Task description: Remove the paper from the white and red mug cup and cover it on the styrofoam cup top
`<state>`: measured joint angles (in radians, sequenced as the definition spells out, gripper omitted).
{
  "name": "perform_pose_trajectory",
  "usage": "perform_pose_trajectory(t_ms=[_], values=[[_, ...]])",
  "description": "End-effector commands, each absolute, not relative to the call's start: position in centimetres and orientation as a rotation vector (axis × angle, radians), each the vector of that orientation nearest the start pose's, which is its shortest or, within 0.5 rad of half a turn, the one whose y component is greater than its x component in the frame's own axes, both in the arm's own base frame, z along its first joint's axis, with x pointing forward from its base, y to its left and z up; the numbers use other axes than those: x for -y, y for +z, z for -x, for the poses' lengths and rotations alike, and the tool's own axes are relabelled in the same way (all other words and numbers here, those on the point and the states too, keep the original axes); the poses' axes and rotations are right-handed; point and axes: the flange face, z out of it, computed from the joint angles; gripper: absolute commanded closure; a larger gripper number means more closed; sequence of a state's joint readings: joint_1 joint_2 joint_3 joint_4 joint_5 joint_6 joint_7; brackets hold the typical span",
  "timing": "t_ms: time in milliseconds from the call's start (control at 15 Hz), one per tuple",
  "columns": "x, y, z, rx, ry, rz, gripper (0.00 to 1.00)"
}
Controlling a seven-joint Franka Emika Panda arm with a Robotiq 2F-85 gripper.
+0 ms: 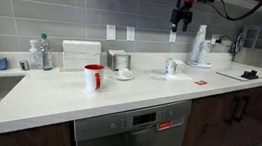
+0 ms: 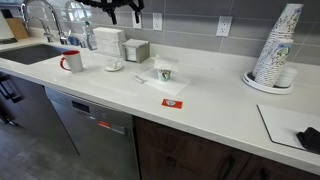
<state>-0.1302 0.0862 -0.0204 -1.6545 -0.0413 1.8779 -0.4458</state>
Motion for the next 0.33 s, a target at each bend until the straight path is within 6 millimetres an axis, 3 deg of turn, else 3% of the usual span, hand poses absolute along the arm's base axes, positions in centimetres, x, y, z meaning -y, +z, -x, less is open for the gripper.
perform_pose_trajectory(t_ms=[0,267], values=[[9.45,56.68,-58.84,0.496,-0.201,3.173,0.0],[9.36,56.44,-57.94,0.498,-0.206,3.168,0.0]])
